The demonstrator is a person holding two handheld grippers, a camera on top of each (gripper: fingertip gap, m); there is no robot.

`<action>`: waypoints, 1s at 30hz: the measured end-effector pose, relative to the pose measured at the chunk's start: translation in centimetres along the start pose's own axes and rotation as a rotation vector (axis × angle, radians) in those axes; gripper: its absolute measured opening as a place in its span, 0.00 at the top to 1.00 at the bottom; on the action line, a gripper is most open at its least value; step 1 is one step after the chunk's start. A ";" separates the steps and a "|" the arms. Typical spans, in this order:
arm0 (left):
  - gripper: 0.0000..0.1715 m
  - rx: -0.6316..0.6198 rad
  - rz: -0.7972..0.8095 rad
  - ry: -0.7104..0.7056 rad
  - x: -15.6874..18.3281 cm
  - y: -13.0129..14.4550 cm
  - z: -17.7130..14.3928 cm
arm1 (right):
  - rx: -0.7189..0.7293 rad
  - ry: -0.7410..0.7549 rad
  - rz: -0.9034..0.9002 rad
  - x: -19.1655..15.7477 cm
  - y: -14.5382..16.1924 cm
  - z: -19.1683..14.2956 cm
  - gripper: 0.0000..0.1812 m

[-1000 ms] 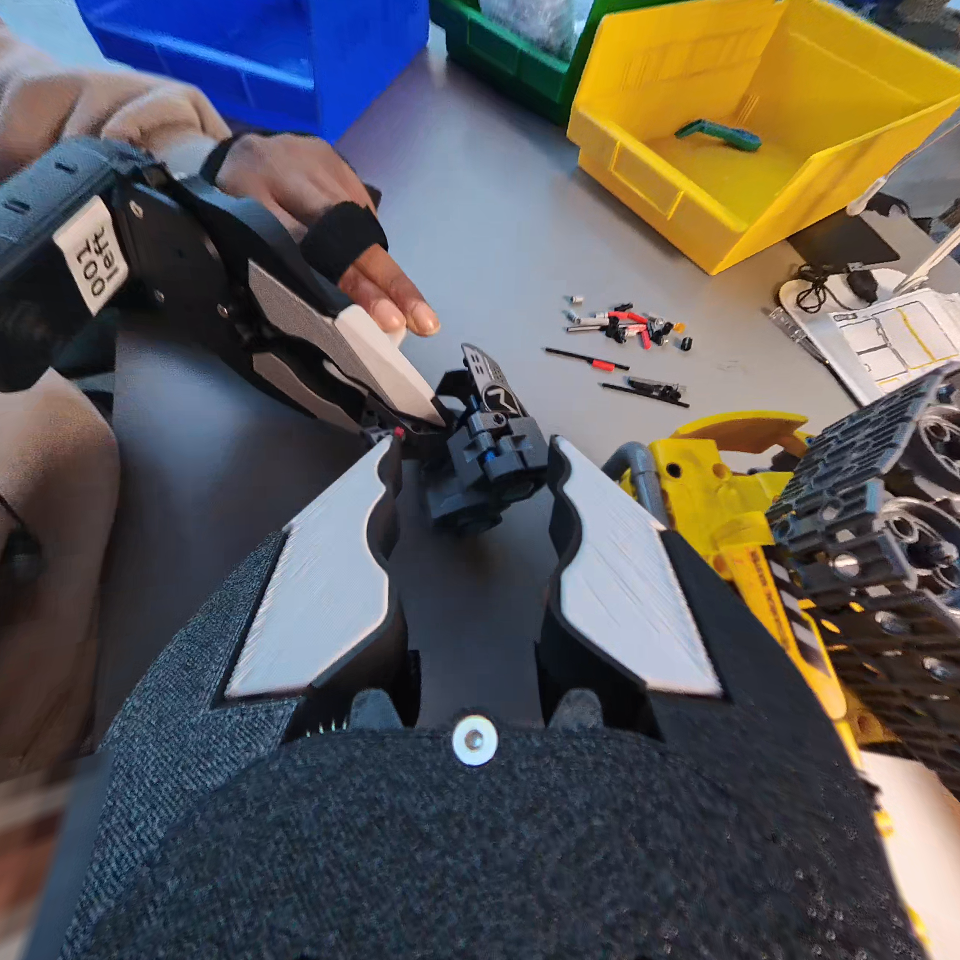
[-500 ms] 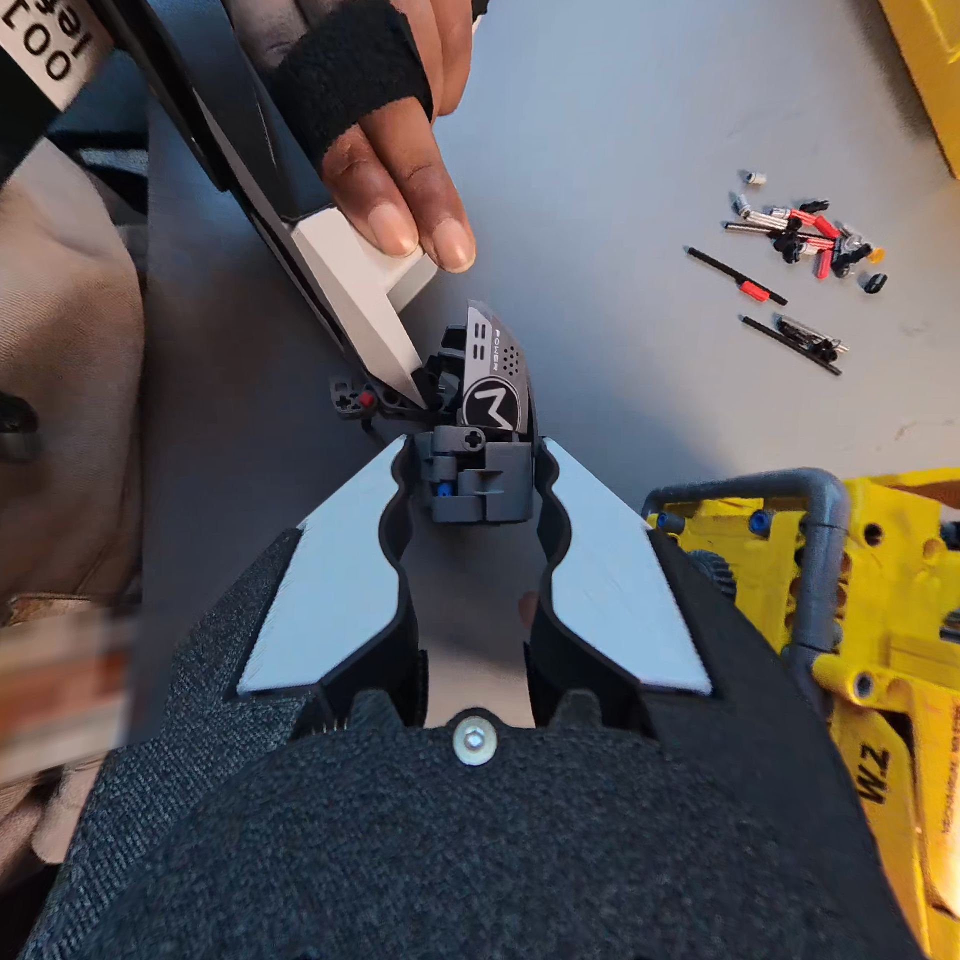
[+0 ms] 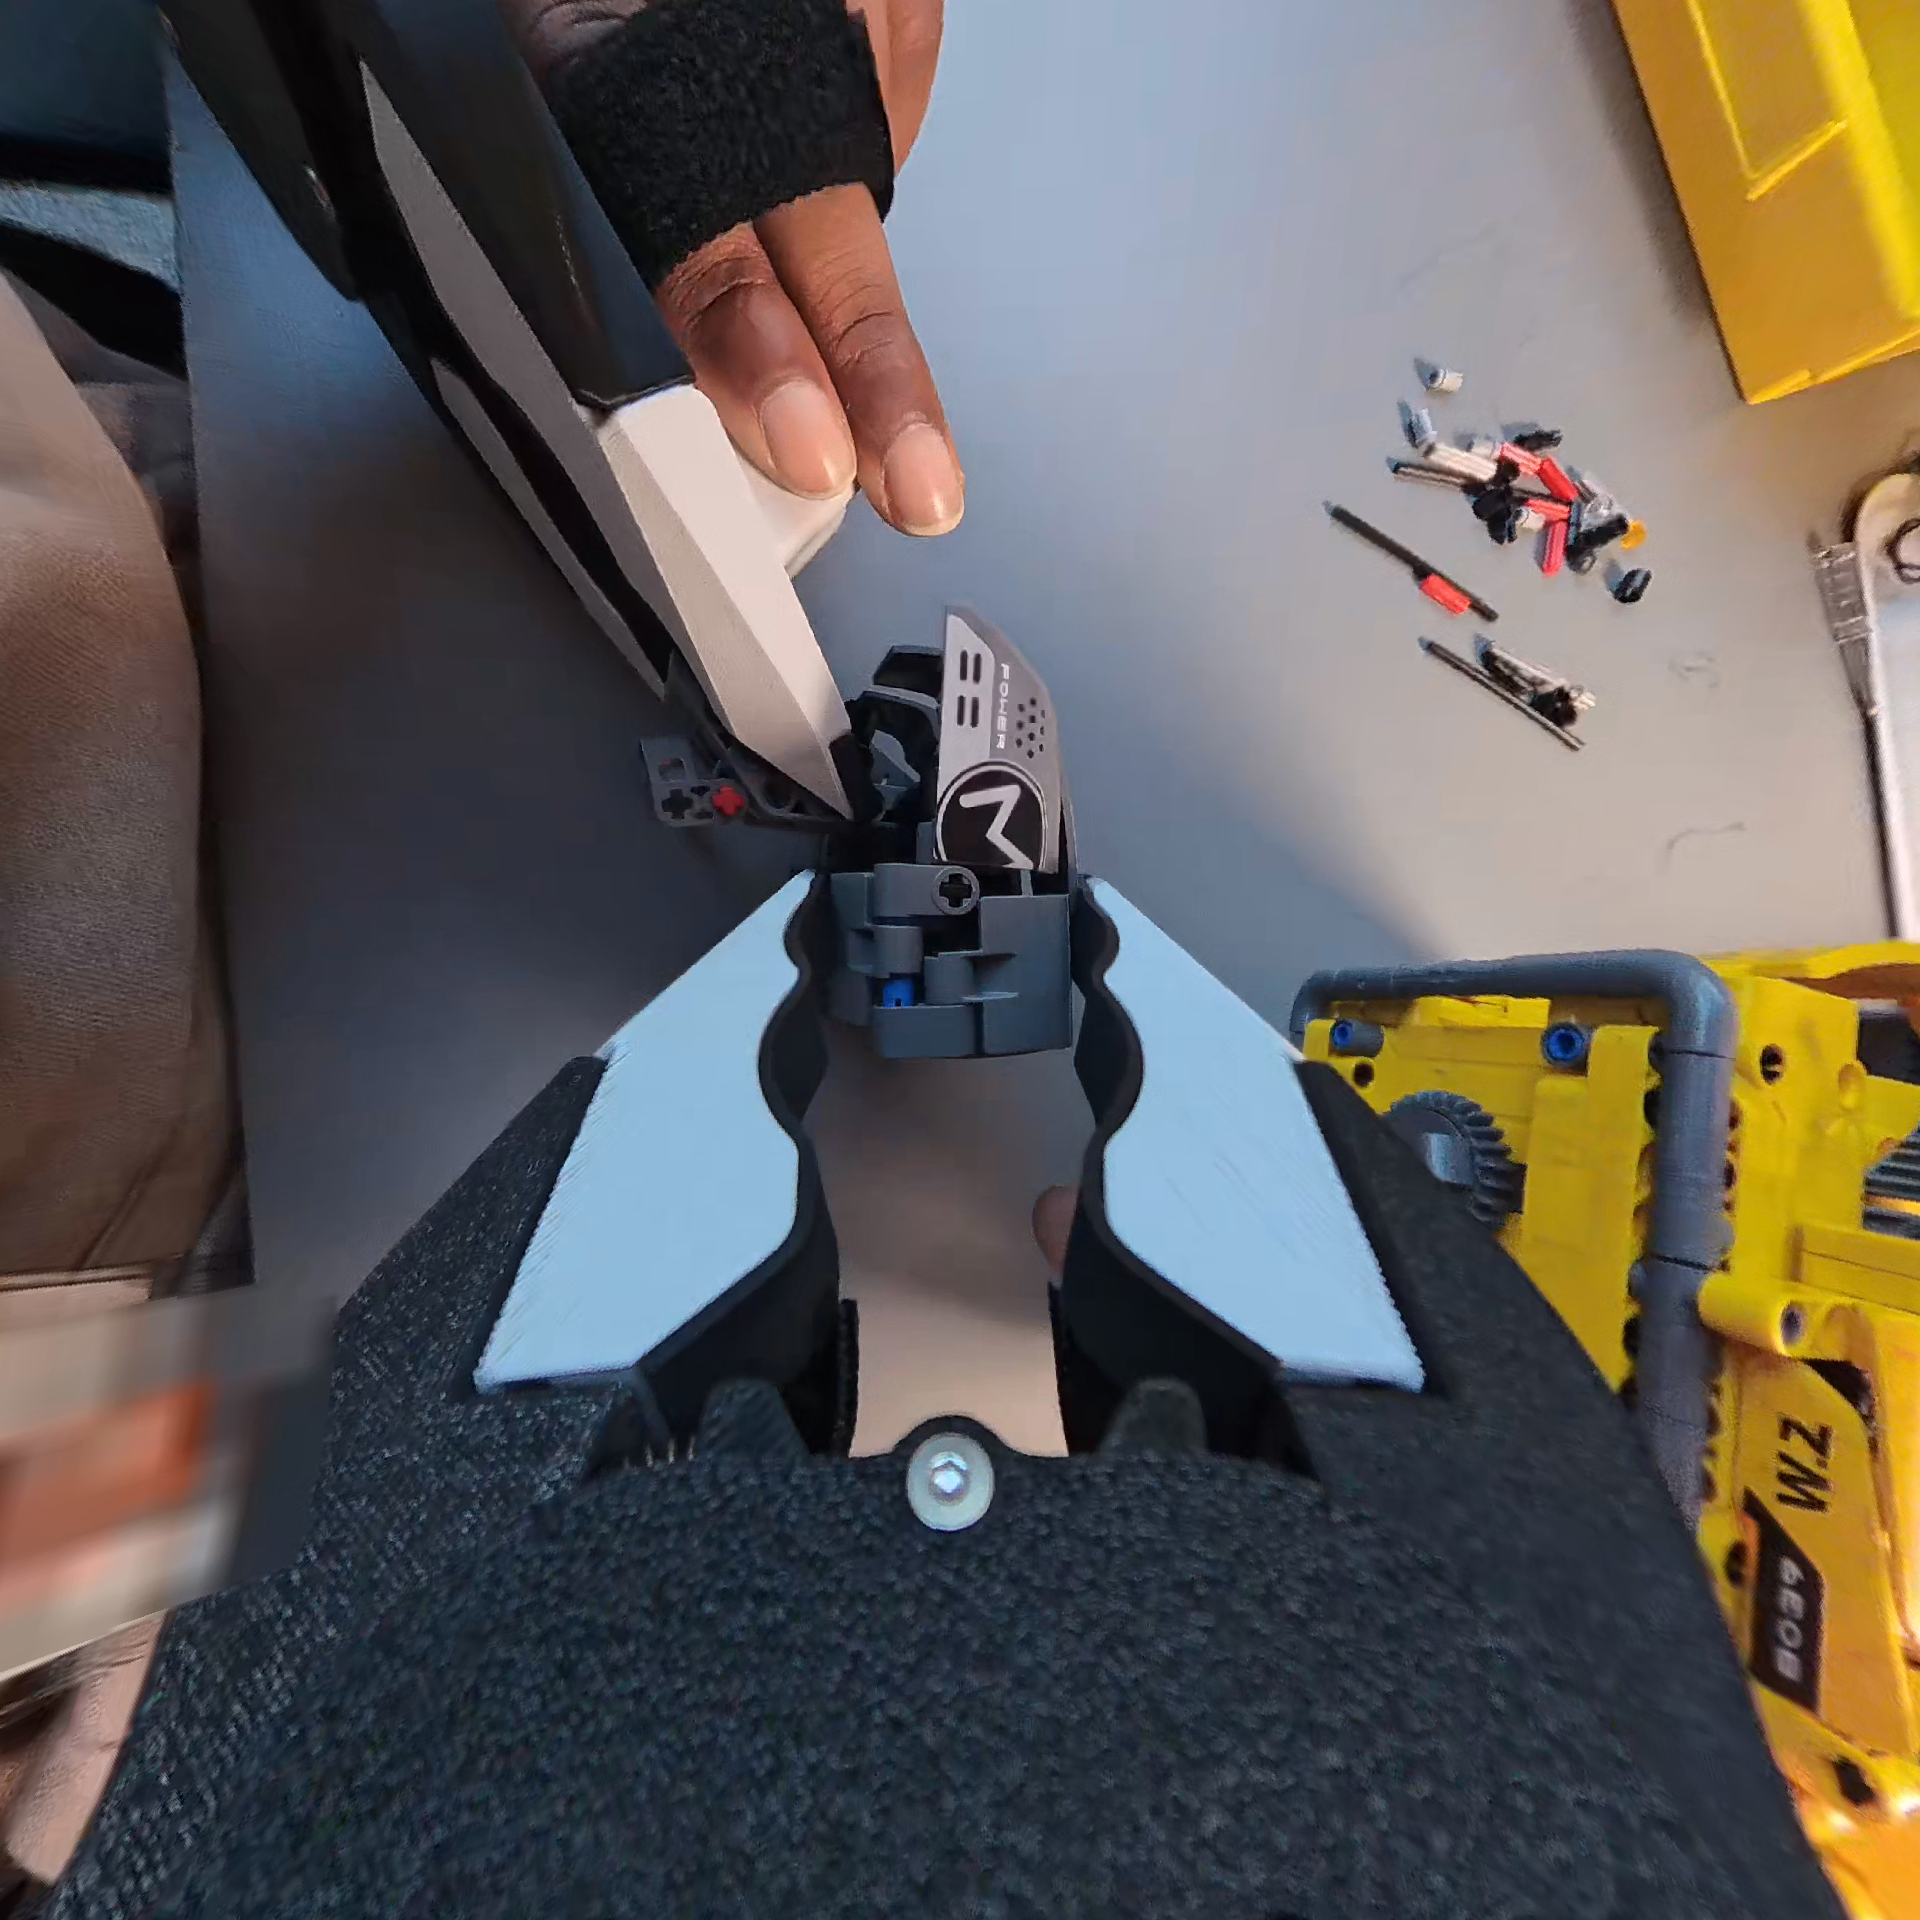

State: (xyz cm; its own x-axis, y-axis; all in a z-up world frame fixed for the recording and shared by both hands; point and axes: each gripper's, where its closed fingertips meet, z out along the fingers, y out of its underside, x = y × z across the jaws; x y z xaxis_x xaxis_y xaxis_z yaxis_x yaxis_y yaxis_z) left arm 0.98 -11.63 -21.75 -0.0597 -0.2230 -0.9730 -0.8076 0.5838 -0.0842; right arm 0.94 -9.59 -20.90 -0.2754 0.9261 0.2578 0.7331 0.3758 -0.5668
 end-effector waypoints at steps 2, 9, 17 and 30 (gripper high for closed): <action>0.85 0.006 -0.003 0.009 -0.3 0.1 0.1 | 0.016 -0.019 0.028 0.3 -0.1 -0.2 0.75; 0.77 -0.027 -0.169 0.050 -1.1 2.2 0.3 | -0.034 0.084 -0.045 3.4 0.3 -1.8 0.75; 0.61 0.096 -1.297 0.440 -2.6 2.0 -0.8 | 0.003 0.170 -0.081 3.2 0.3 -1.1 0.74; 0.96 -0.078 -1.137 0.347 -0.8 2.2 0.4 | -0.041 0.156 0.067 4.6 1.0 -0.7 0.74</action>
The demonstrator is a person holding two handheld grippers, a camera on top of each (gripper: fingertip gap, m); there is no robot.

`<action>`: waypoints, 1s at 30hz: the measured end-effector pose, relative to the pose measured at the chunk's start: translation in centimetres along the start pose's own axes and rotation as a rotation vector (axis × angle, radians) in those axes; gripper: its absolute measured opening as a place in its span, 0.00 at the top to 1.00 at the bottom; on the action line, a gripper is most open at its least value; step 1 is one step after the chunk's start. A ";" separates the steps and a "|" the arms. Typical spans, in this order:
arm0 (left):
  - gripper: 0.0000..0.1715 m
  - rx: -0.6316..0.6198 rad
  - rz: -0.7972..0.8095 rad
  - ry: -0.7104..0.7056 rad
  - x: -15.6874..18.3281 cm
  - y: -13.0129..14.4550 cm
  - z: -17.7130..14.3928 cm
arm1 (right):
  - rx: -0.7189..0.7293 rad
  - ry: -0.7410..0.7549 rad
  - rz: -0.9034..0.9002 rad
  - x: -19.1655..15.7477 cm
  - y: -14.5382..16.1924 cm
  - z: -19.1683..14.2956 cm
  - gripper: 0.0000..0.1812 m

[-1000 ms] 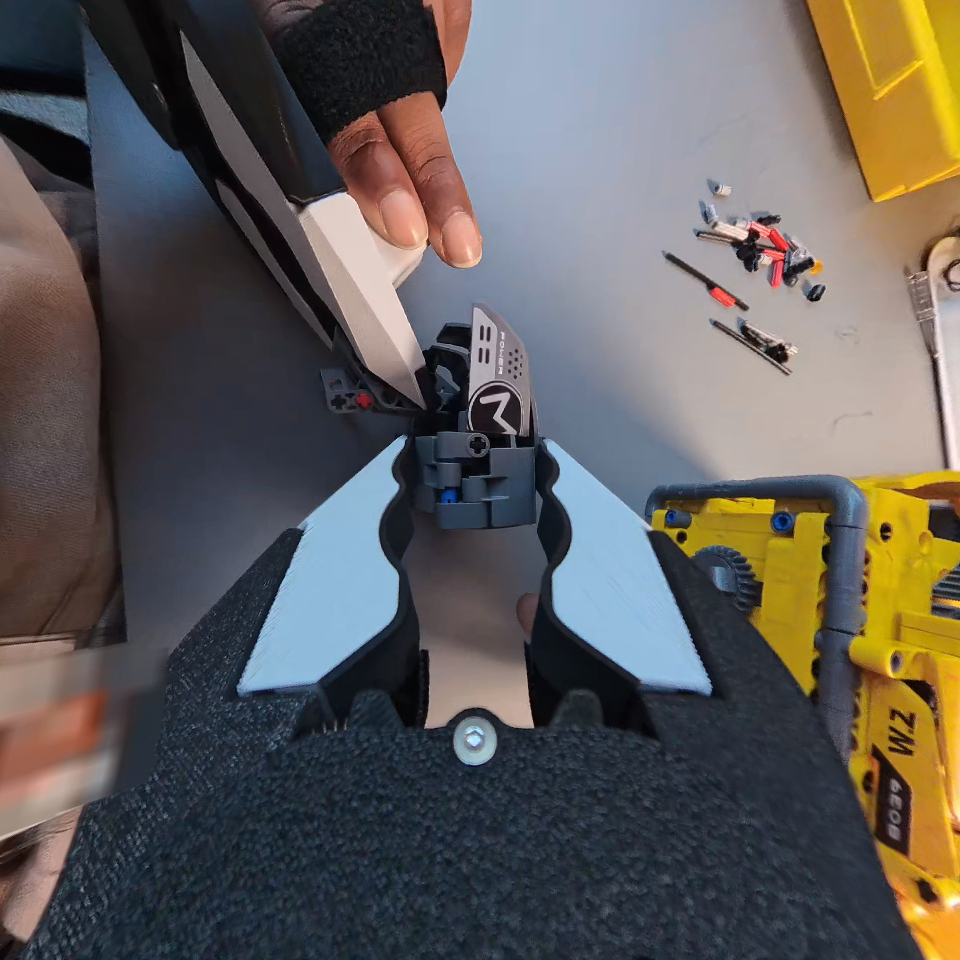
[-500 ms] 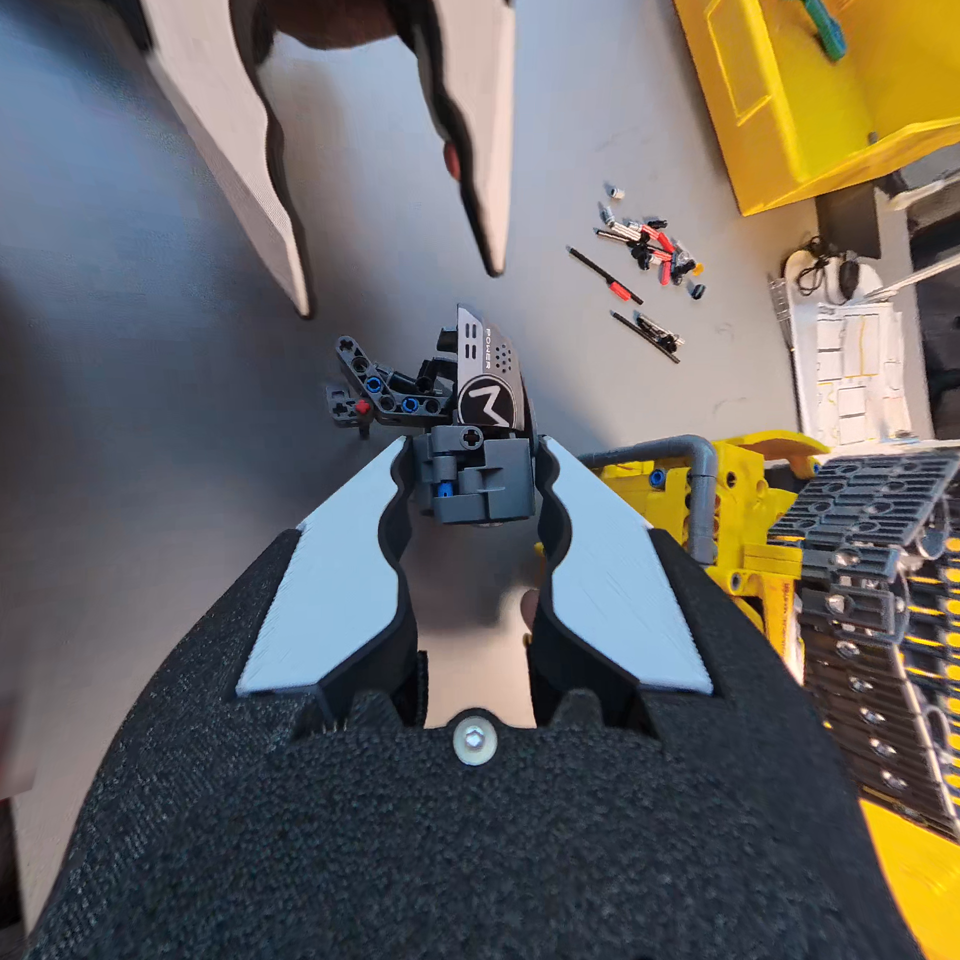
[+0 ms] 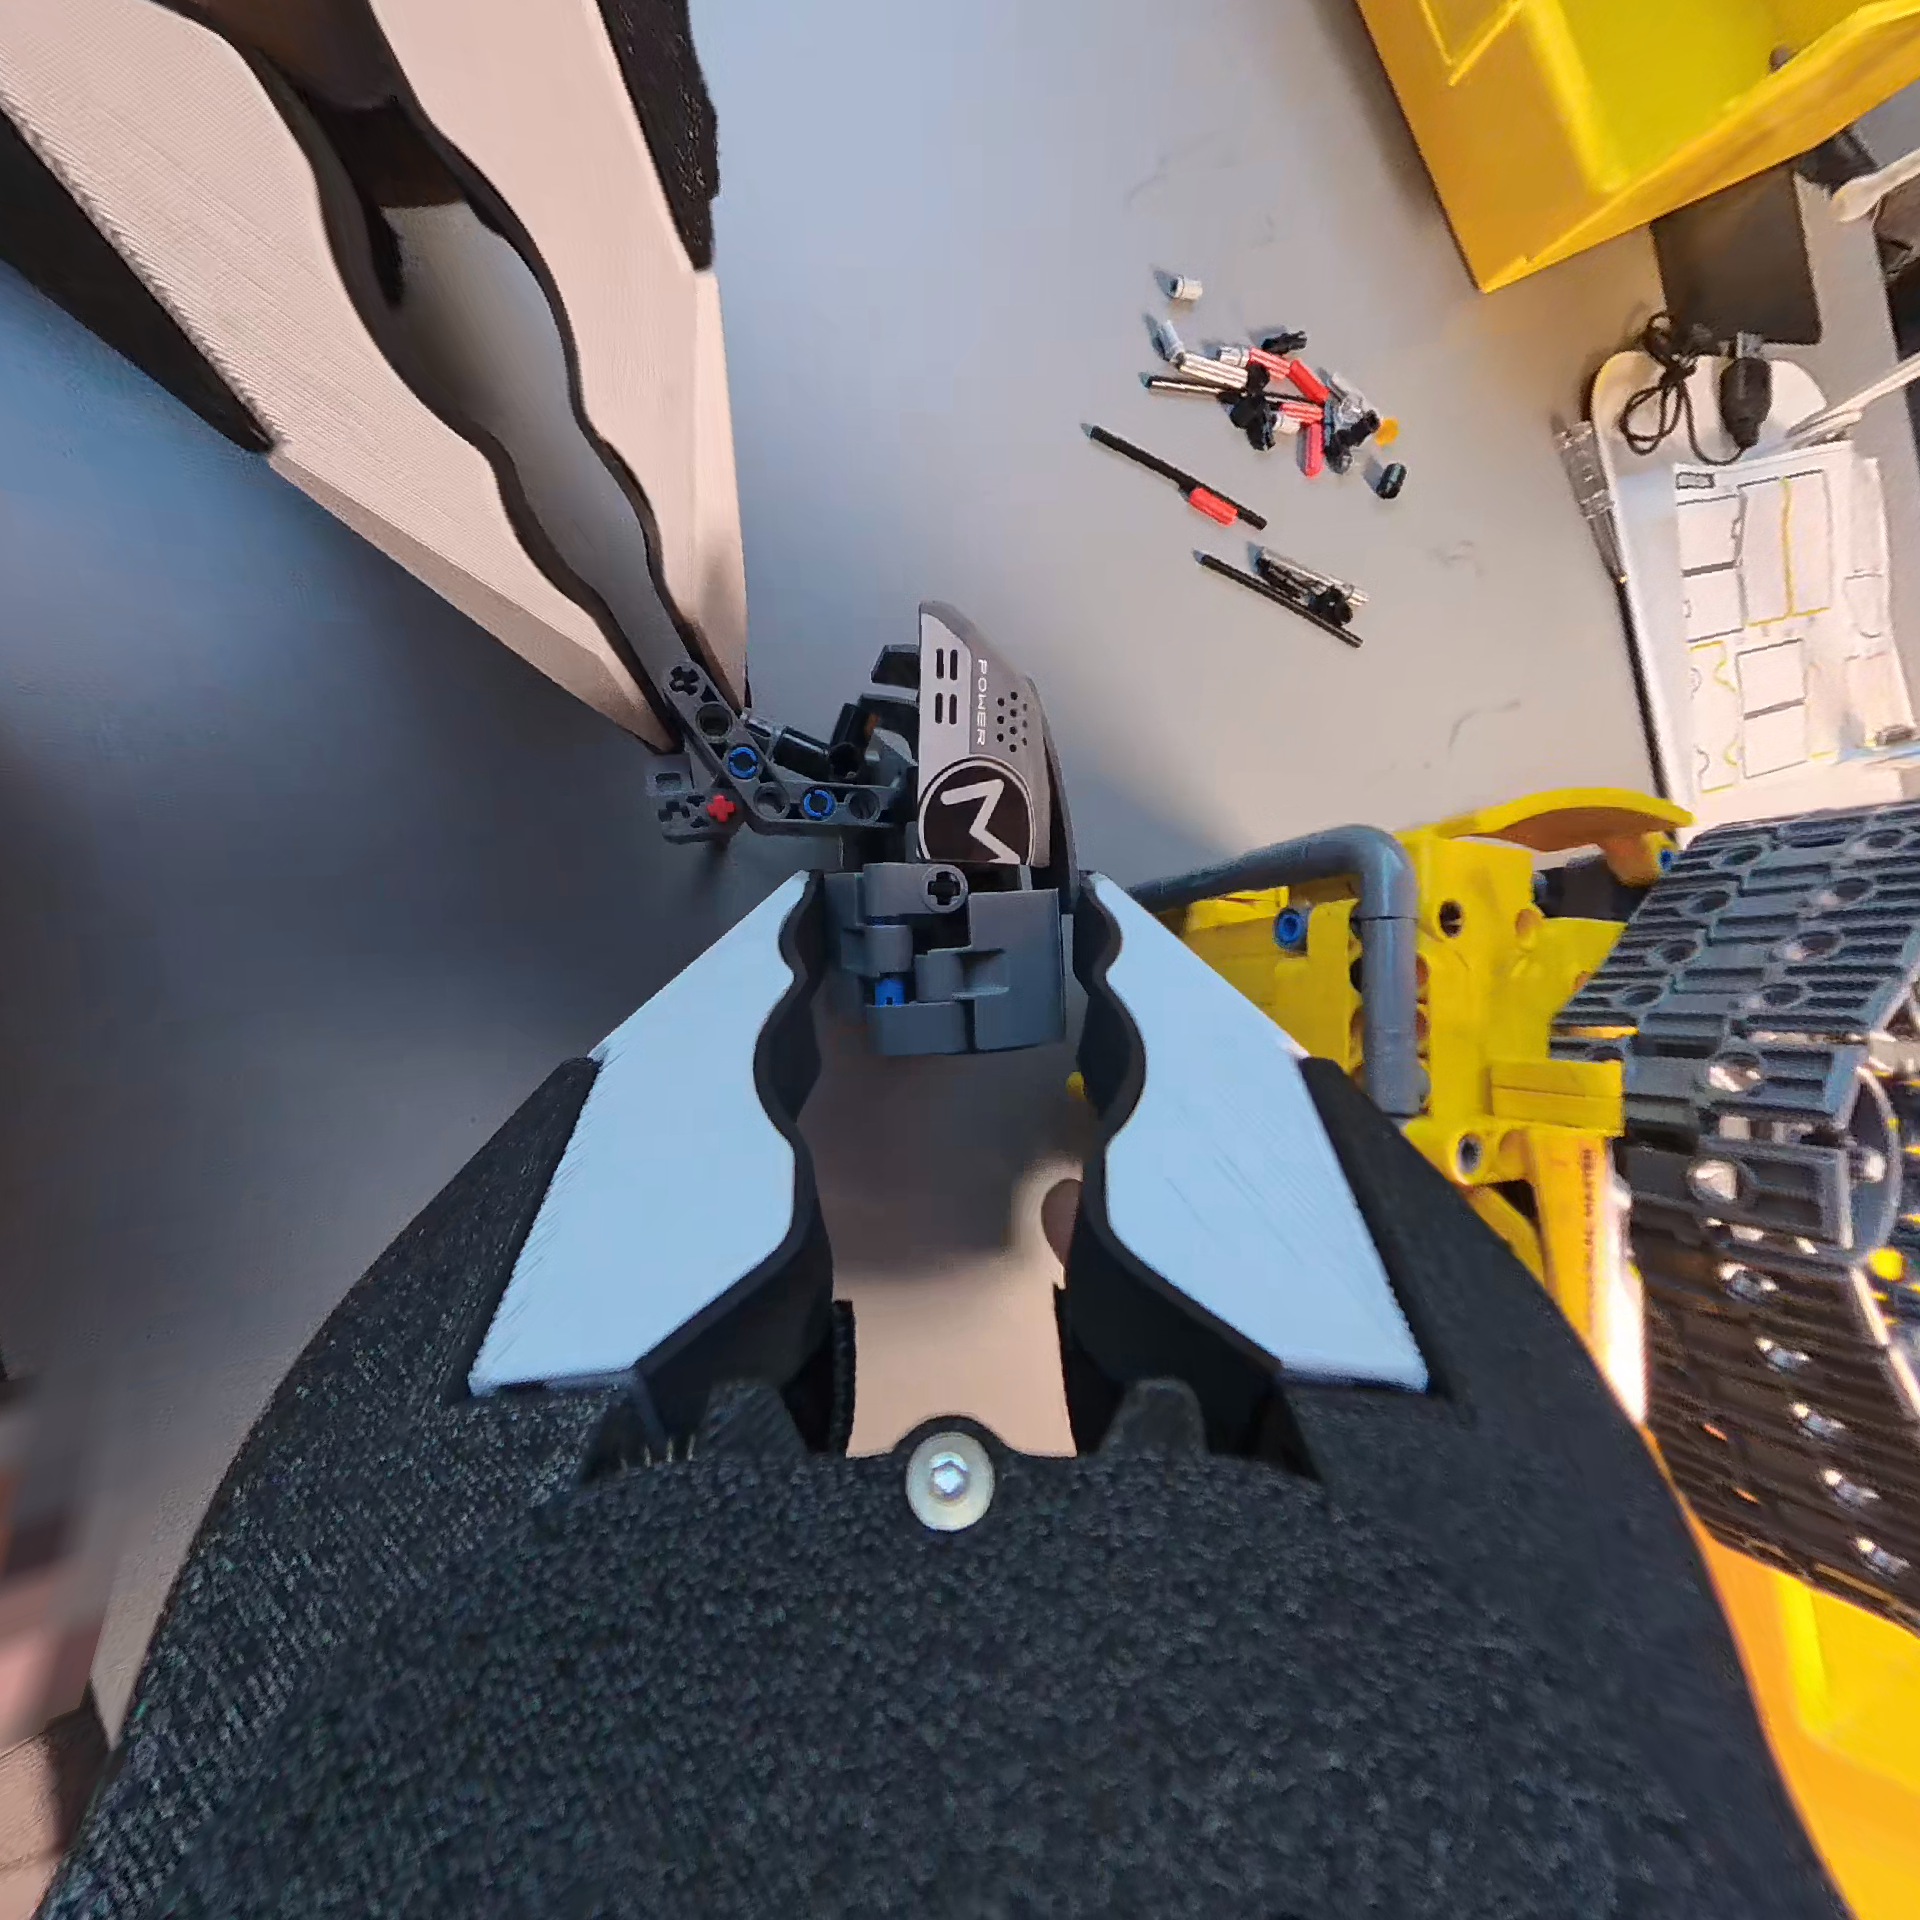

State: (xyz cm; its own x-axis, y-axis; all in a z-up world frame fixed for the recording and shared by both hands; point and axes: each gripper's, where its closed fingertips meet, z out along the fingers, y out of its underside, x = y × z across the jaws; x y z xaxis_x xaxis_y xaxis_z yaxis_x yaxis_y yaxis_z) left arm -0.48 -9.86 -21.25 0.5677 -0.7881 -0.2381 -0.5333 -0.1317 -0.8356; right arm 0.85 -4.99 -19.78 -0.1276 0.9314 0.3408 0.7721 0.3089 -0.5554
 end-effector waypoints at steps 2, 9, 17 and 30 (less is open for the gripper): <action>0.96 -0.003 -0.047 0.029 0.0 0.2 0.1 | 0.016 -0.007 0.001 0.0 -0.4 -0.1 0.74; 0.95 -0.058 -0.102 0.098 0.6 1.1 0.9 | 0.044 -0.026 0.024 -0.5 -1.1 0.0 0.75; 0.96 0.005 -0.114 0.096 -0.1 -0.2 0.6 | 0.134 0.009 0.160 -0.1 0.6 -0.4 0.74; 0.96 -0.030 -0.180 0.149 0.2 0.9 0.7 | 0.154 -0.039 0.178 -0.9 0.1 0.3 0.71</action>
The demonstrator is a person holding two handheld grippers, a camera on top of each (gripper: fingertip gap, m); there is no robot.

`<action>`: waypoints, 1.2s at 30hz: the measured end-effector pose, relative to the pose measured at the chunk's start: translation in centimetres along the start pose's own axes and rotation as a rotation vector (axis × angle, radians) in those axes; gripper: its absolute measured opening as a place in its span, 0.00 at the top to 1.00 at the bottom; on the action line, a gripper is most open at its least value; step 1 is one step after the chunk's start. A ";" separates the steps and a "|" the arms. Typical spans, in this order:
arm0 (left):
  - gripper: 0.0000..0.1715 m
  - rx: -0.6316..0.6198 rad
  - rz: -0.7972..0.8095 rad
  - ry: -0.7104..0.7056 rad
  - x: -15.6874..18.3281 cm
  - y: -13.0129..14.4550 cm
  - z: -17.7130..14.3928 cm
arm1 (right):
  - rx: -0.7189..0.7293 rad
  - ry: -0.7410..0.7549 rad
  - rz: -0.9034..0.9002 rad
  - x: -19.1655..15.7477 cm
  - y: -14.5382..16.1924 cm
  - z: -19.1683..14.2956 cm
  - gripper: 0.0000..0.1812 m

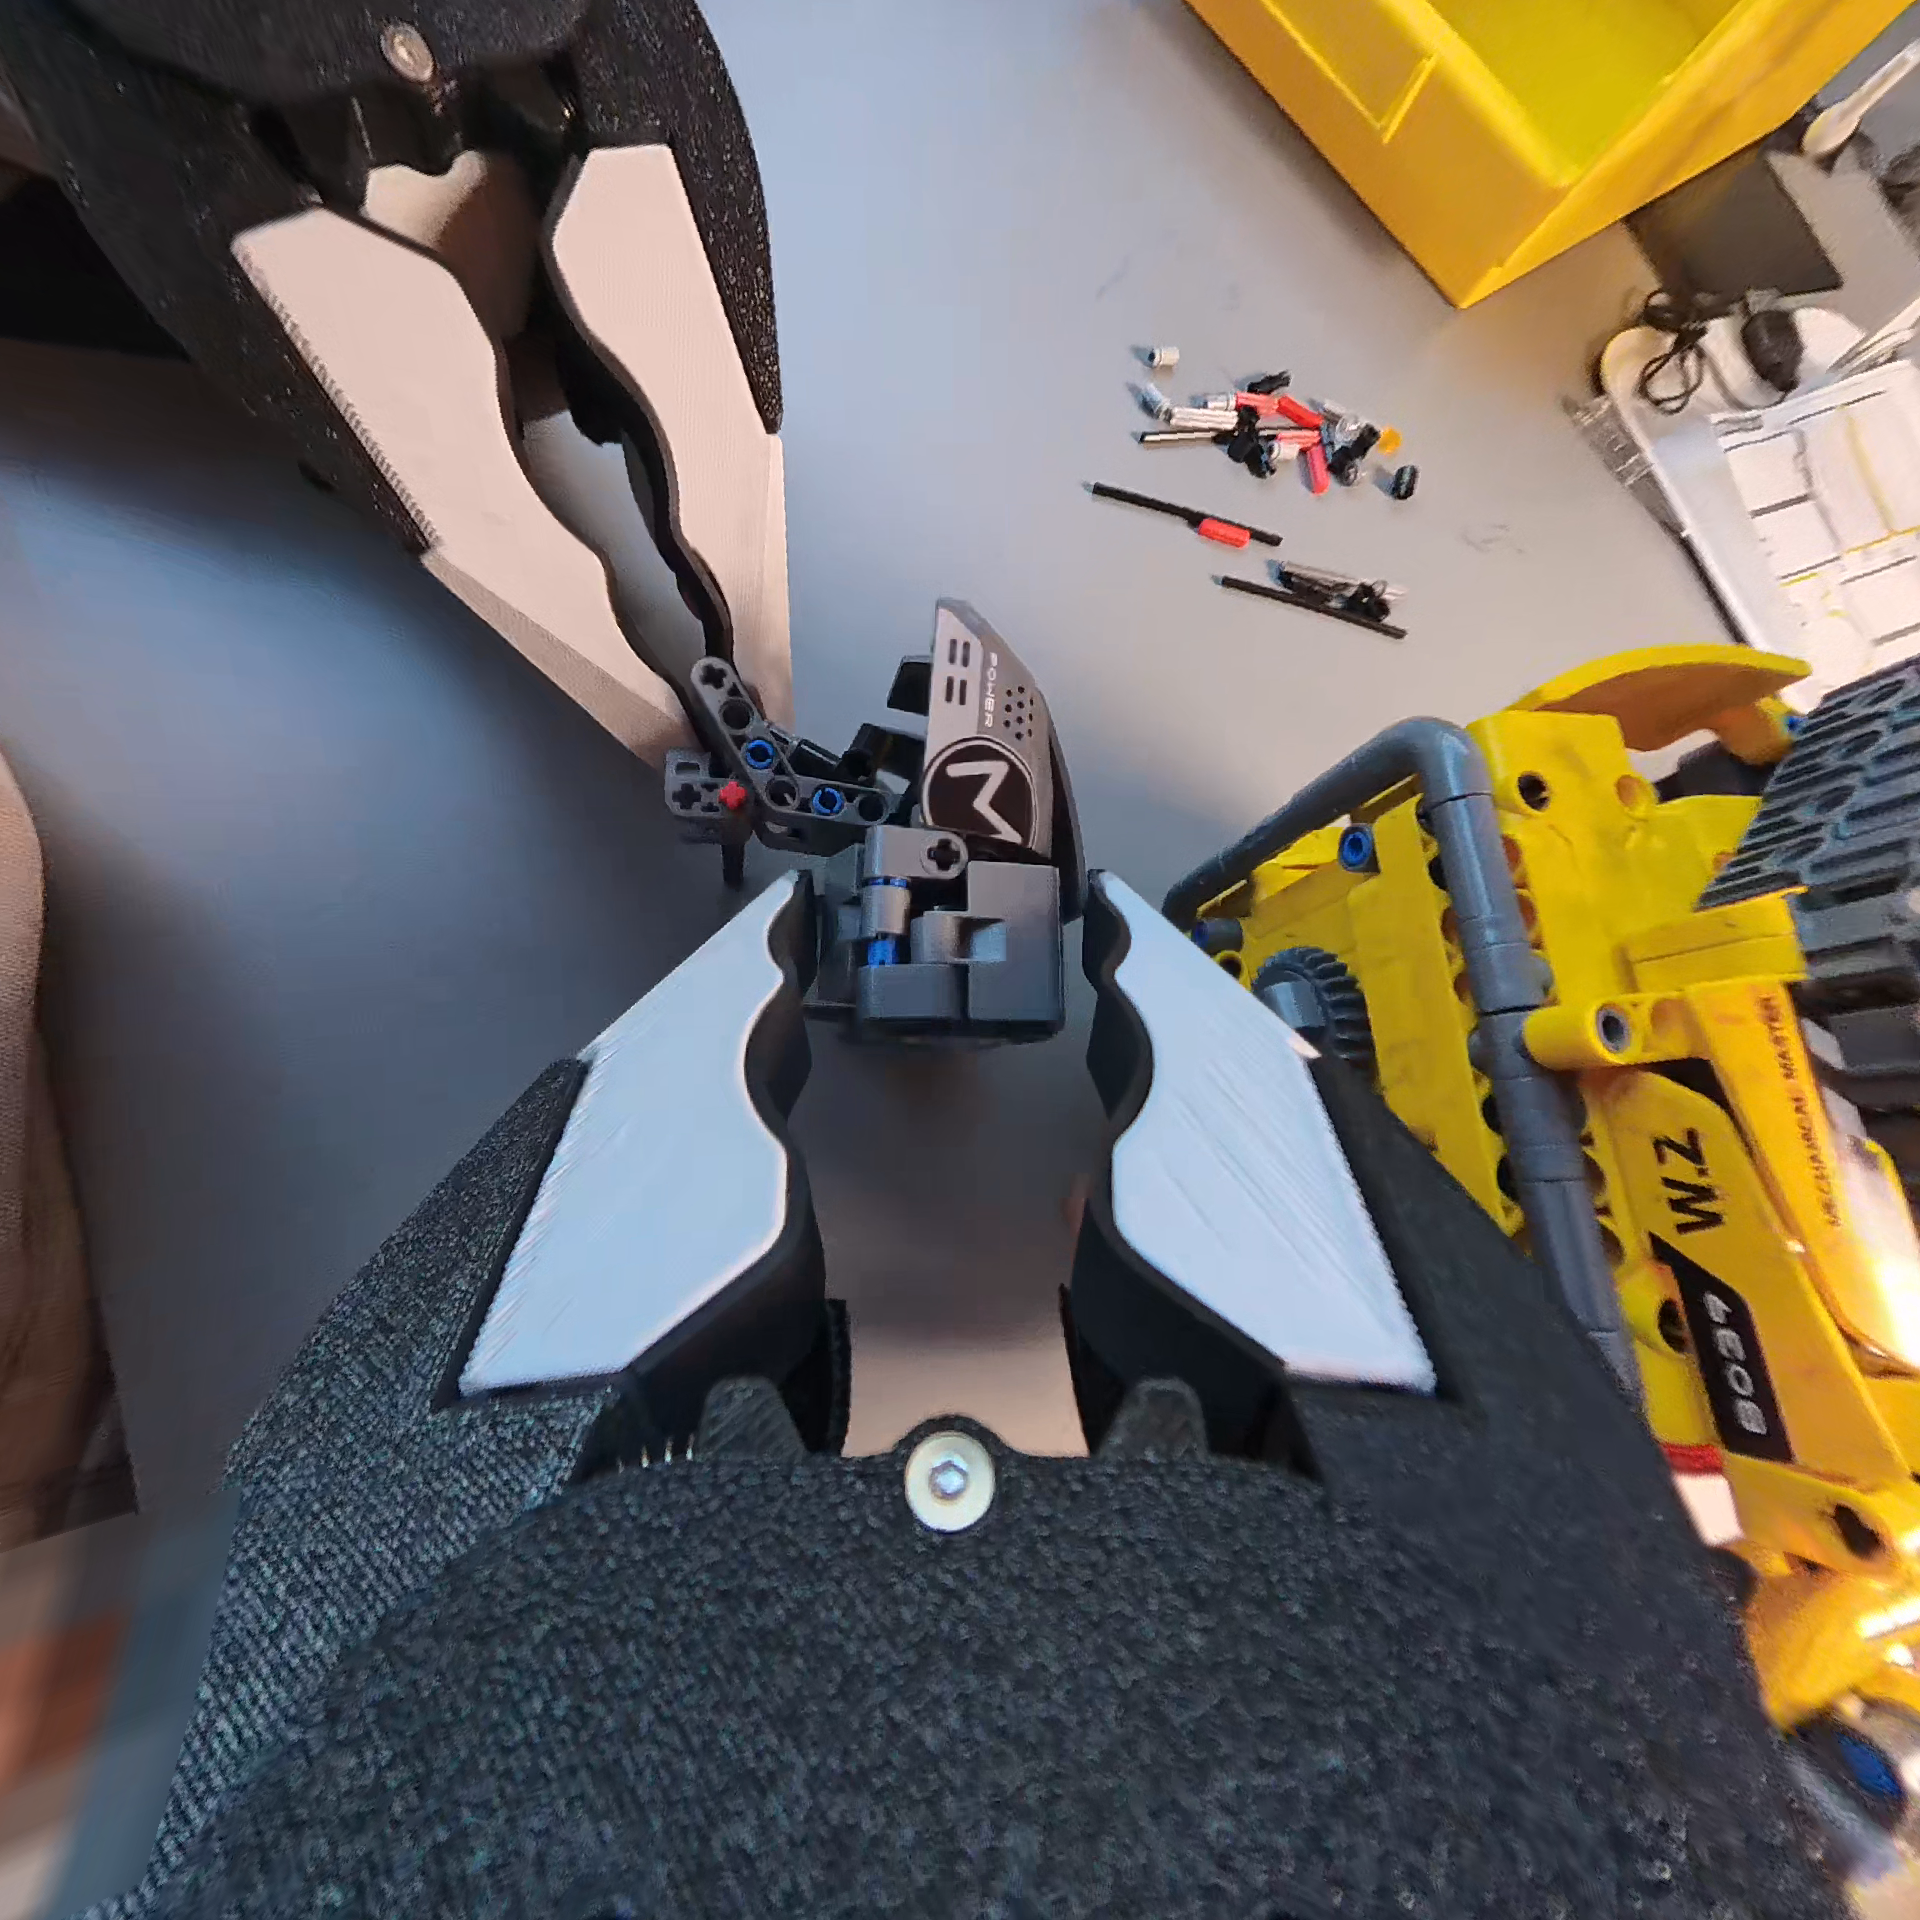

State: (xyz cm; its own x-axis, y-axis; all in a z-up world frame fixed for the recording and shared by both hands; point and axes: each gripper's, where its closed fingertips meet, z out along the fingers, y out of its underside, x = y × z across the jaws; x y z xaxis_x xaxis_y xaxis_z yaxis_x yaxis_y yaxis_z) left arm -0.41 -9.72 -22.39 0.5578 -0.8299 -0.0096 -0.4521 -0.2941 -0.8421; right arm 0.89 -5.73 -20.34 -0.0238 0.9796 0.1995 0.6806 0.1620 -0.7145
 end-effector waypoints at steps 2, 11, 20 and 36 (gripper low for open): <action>0.96 0.002 -0.025 0.018 -0.1 0.0 0.1 | -0.002 -0.020 0.018 -0.1 0.1 0.3 0.68; 0.96 0.015 0.079 0.008 0.8 0.1 0.0 | -0.069 -0.113 0.050 -1.7 1.4 1.5 0.69; 0.96 -0.013 0.089 0.018 0.6 0.7 -0.3 | -0.137 -0.058 -0.026 -1.5 1.1 2.0 0.71; 0.96 -0.054 0.143 0.012 0.8 1.5 0.3 | -0.134 -0.016 0.000 -1.6 1.5 2.2 0.71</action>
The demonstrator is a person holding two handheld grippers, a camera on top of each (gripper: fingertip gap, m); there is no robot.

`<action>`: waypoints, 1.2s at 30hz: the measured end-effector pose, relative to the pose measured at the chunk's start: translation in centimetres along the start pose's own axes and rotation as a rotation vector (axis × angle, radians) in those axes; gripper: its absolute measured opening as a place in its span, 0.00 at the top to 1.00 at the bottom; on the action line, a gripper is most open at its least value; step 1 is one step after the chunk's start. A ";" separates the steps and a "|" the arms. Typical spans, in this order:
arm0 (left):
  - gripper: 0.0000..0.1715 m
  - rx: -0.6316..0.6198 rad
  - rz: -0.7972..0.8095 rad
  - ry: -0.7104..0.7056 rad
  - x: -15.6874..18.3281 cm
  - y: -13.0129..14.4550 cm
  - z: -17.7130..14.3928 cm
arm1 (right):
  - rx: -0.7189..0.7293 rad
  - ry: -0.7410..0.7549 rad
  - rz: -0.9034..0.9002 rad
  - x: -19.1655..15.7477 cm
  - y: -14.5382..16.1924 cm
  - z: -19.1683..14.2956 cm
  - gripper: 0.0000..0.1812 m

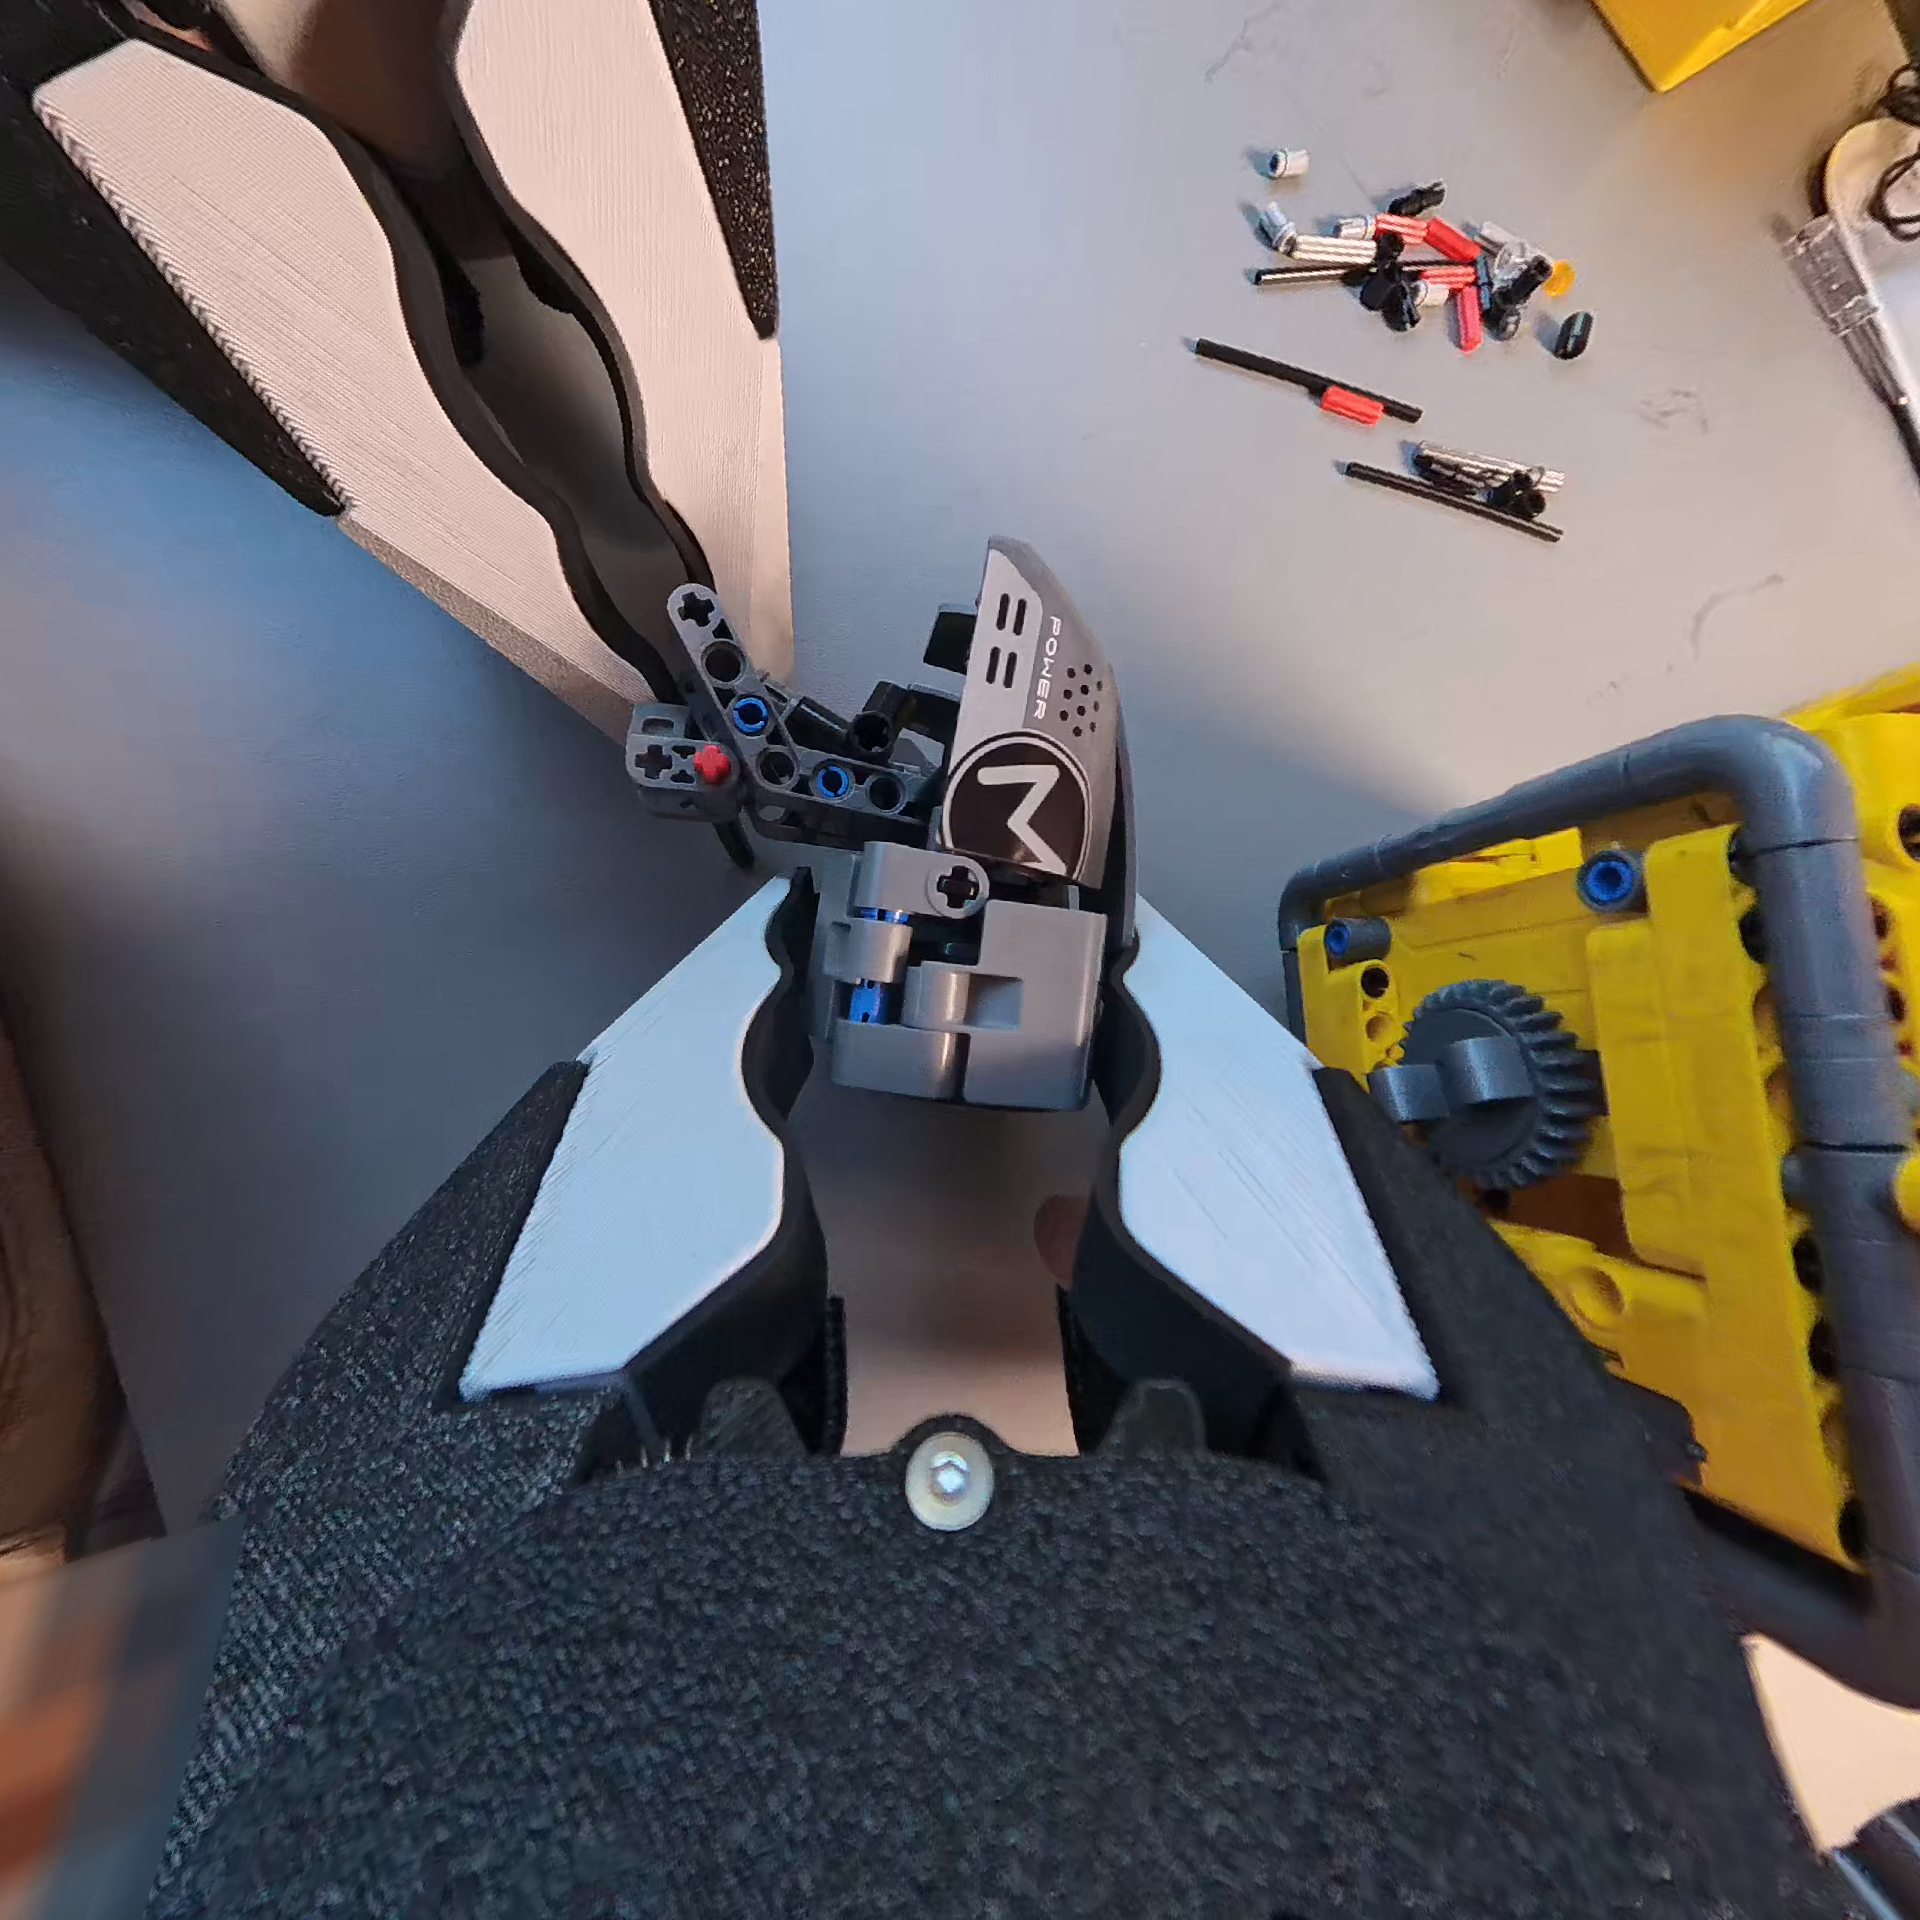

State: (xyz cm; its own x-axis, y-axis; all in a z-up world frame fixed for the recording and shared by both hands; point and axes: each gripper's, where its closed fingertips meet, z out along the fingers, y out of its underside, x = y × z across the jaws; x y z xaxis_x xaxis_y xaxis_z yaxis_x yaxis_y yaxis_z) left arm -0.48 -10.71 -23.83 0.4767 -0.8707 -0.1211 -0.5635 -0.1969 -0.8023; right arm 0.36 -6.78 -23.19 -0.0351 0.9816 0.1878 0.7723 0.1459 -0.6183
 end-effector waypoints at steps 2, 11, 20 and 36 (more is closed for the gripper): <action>0.96 -0.050 0.017 0.010 0.3 0.9 0.5 | -0.003 0.021 -0.048 -0.3 -0.1 0.3 0.72; 0.96 -0.004 0.000 0.010 -0.2 0.2 -0.2 | 0.023 -0.024 0.038 0.0 -0.2 0.1 0.71; 0.93 0.059 0.006 0.000 -0.5 -0.6 -1.3 | 0.046 -0.072 0.032 0.0 -0.8 -0.4 0.70; 0.74 0.050 0.053 0.086 1.3 -0.9 -2.5 | 0.136 -0.209 0.046 -0.8 -1.0 -1.7 0.71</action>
State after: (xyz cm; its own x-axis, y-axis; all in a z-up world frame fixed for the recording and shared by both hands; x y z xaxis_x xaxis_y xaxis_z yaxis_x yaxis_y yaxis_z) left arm -1.01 -12.75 -21.82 0.3860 -0.9153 -0.1150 -0.5510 -0.1288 -0.8245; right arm 0.66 -7.92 -21.42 -0.1434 0.9897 0.0035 0.6838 0.1016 -0.7225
